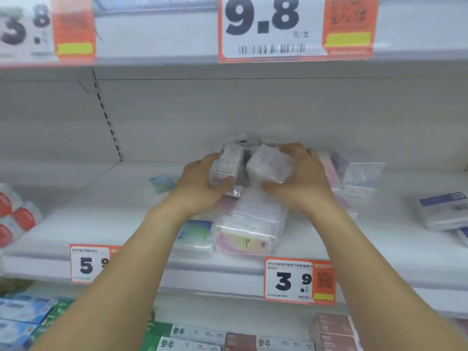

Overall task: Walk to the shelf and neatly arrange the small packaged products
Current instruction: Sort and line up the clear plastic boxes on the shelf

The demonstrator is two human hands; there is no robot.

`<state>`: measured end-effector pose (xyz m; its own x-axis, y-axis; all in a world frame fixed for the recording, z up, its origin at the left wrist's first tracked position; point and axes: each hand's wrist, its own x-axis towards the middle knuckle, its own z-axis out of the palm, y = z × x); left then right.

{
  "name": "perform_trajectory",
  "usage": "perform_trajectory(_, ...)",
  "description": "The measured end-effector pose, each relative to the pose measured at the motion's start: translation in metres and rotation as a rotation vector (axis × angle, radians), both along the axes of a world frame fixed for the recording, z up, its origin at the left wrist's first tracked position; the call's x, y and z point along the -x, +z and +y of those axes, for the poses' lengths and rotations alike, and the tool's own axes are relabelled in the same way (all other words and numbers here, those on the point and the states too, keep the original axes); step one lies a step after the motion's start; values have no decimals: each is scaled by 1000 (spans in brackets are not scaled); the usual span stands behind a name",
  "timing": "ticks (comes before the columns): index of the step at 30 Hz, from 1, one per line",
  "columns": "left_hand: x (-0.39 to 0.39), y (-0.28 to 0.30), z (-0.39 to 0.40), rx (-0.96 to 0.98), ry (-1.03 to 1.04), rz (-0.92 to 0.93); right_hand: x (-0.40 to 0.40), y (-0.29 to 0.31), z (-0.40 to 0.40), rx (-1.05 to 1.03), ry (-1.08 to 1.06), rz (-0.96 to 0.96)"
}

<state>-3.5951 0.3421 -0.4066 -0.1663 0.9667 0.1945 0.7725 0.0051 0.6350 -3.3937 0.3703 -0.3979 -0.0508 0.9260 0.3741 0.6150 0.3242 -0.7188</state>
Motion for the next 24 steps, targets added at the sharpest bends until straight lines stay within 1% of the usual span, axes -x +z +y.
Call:
perform_trajectory(2,-3,0,8,44,32,-14,-11,6,1,-10,-37,41)
perform_trajectory(4,-11,1,14,22,69,-3,-19,11,1,-10,-45,71)
perform_trajectory(5,-15,2,15,-23,98,2,-21,13,0,12,-37,111)
perform_trajectory(7,-19,3,16,-101,149,-40,-23,14,-2,109,3,279)
perform_trajectory(8,-19,2,17,-110,158,-74,-23,14,-3,153,22,380)
perform_trajectory(9,-17,1,16,-110,162,-107,-21,16,-6,181,27,452)
perform_trajectory(11,-10,2,15,-73,155,-141,-17,20,-11,178,15,531)
perform_trajectory(13,-3,7,11,-48,89,-196,-12,24,-15,161,9,605)
perform_trajectory(15,-1,20,3,-51,-68,-363,-2,28,-21,184,12,642)
perform_trajectory(16,-2,29,-3,-57,-157,-458,5,29,-22,210,14,620)
perform_trajectory(17,-4,36,-7,-63,-226,-529,12,31,-25,249,49,612)
perform_trajectory(18,-6,40,-12,-65,-263,-558,18,33,-28,302,124,638)
perform_trajectory(20,-5,43,-19,-77,-239,-537,26,34,-34,412,302,688)
perform_trajectory(21,-3,45,-22,-92,-206,-539,26,35,-36,425,357,613)
perform_trajectory(23,5,44,-26,-127,-146,-583,16,35,-38,367,330,271)
perform_trajectory(24,10,43,-27,-146,-104,-597,9,33,-37,379,299,78)
